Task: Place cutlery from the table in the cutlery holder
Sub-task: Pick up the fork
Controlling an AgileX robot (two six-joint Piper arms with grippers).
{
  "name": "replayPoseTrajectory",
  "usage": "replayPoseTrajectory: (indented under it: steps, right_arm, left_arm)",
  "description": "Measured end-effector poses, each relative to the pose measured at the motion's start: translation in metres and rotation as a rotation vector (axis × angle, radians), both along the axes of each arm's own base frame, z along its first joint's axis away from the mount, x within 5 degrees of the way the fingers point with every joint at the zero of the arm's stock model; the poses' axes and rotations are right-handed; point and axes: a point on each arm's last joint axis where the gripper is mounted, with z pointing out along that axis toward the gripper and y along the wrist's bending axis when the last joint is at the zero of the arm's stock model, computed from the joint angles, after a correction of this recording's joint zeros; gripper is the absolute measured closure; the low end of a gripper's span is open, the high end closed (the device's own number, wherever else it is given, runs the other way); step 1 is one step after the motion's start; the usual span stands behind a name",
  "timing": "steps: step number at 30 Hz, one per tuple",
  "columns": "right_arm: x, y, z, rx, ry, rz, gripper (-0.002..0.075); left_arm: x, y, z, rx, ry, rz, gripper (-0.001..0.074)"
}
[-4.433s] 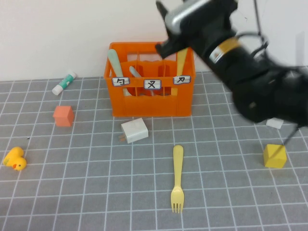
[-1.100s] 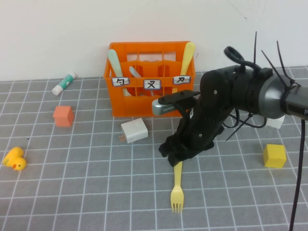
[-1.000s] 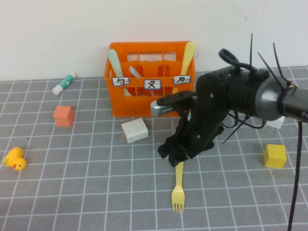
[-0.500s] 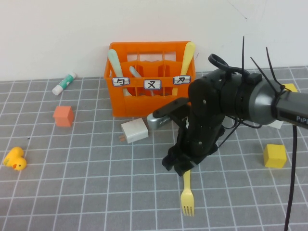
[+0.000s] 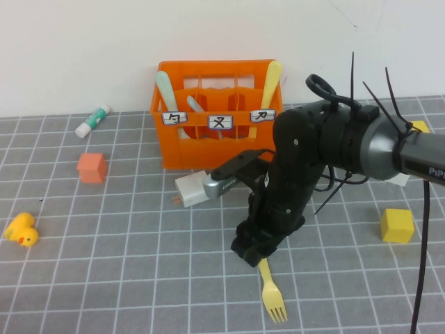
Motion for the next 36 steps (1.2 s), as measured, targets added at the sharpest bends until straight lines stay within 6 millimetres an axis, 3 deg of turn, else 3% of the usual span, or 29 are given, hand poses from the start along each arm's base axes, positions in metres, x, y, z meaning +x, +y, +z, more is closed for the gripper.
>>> replayPoseTrajectory:
  steps: [7, 13, 18, 23, 31, 36]
  right_arm:
    - [0.002, -0.008, -0.002, -0.127, -0.043, -0.017, 0.0318]
    - [0.002, -0.008, -0.002, -0.129, -0.052, 0.008, 0.0340]
    - [0.002, -0.008, -0.002, -0.119, -0.056, 0.056, 0.0422]
    - [0.004, -0.009, -0.001, -0.115, -0.061, 0.084, 0.0562]
    - [0.003, -0.008, -0.001, -0.096, -0.057, 0.101, 0.0561]
    - [0.000, 0.002, 0.002, 0.019, -0.043, 0.149, 0.0561]
  left_arm:
    - [0.000, 0.000, 0.000, -0.002, 0.000, 0.001, 0.0736]
    - [0.000, 0.000, 0.000, -0.002, 0.000, 0.001, 0.0736]
    - [0.000, 0.000, 0.000, -0.002, 0.000, 0.001, 0.0736]
    - [0.000, 0.000, 0.000, -0.007, 0.000, 0.000, 0.0736]
    - [0.000, 0.000, 0.000, -0.002, 0.000, 0.001, 0.0736]
    - [0.000, 0.000, 0.000, -0.002, 0.000, 0.001, 0.0736]
